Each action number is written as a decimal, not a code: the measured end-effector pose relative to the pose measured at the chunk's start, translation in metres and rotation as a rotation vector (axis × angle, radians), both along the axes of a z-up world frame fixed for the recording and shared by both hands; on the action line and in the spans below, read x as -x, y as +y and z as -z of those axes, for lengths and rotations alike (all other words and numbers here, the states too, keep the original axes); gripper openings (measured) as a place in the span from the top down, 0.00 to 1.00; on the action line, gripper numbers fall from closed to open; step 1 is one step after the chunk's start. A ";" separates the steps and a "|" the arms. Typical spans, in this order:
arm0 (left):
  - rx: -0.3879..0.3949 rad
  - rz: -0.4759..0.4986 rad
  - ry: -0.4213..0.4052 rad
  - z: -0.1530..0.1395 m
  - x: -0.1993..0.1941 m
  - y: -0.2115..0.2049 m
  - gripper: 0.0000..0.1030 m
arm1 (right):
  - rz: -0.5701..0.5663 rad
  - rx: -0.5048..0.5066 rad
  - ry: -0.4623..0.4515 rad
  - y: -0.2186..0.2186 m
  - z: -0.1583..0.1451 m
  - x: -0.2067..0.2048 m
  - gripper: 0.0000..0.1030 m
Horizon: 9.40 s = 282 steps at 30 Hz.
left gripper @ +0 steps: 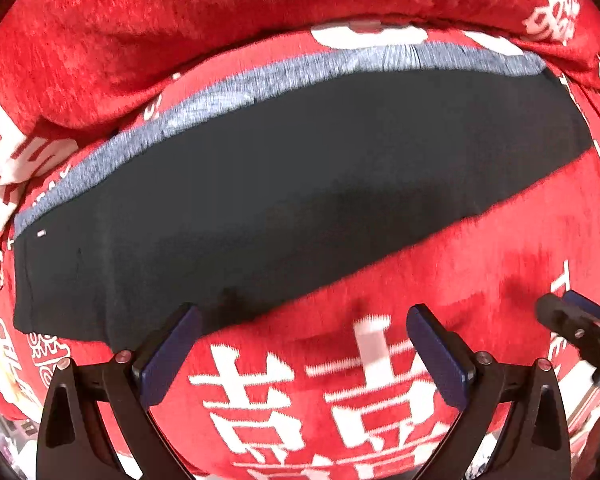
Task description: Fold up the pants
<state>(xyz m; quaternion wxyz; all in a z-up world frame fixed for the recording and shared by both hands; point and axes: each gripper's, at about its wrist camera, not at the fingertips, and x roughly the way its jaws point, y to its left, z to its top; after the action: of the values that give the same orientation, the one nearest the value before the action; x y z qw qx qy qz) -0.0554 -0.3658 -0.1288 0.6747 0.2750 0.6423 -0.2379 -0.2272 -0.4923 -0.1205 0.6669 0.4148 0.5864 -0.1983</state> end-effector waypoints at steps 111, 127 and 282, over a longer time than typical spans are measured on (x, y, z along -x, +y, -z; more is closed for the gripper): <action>0.141 -0.427 -0.107 0.031 -0.186 0.277 0.00 | -0.502 0.623 -0.048 0.226 -0.003 -0.233 0.74; 0.364 -0.232 0.020 -0.009 -0.164 0.200 0.00 | -0.016 -0.047 -0.301 0.126 -0.031 -0.148 0.59; 0.159 -0.555 0.052 0.011 -0.224 0.420 0.15 | -0.600 0.080 0.080 0.319 0.001 -0.270 0.17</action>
<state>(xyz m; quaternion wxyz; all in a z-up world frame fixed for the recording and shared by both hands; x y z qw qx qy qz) 0.1689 0.0541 -0.1400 0.7167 0.0290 0.6894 -0.1008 0.0427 -0.1730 -0.1210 0.6881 0.1882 0.7001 -0.0314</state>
